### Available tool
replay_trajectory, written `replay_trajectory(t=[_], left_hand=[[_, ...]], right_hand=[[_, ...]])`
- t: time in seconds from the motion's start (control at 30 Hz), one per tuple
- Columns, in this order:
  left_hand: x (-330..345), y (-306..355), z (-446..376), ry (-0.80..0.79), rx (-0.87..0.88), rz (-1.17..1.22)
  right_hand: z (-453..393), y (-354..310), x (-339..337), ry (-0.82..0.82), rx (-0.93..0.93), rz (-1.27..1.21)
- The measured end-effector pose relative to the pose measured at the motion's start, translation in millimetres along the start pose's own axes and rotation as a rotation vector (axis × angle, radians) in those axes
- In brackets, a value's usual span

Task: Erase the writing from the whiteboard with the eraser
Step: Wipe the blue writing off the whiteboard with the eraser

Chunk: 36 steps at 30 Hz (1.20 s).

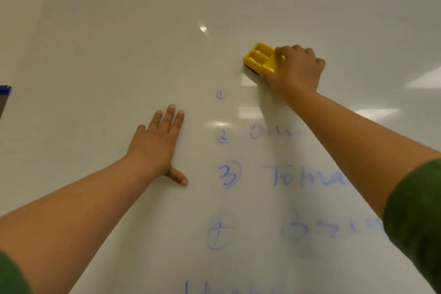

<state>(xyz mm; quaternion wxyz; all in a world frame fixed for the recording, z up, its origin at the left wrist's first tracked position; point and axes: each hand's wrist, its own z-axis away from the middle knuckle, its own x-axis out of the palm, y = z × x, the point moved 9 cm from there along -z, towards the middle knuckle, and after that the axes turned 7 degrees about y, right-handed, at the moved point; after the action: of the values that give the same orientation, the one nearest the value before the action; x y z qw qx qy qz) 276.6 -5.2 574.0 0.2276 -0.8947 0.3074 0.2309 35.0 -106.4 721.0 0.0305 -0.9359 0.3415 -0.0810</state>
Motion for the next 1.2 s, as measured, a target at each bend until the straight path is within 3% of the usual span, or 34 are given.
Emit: replay_trajectory(t=[0.2,0.37,0.63,0.83,1.03,1.1,1.2], left_hand=[[1,-1,1,0.008,0.007,-0.005],[0,-1,1,0.016,0.009,-0.006],[1,0,0,0.02,0.007,-0.001],[-1,0,2,0.03,0.011,0.005],[-2,0,2,0.034,0.011,0.013],[-1,0,2,0.034,0.007,0.011],[-2,0,2,0.037,0.006,0.018]], right_hand=[[38,-56,20,-0.082,-0.232,-0.038],[79,-44,9,-0.145,-0.379,-0.035],[8,-35,11,-0.061,-0.117,0.018],[48,-74,26,-0.123,-0.276,-0.043],[115,-46,5,-0.197,-0.452,-0.034],[106,-27,-3,-0.196,-0.426,0.014],[65,-10,-6,-0.151,-0.24,0.039]])
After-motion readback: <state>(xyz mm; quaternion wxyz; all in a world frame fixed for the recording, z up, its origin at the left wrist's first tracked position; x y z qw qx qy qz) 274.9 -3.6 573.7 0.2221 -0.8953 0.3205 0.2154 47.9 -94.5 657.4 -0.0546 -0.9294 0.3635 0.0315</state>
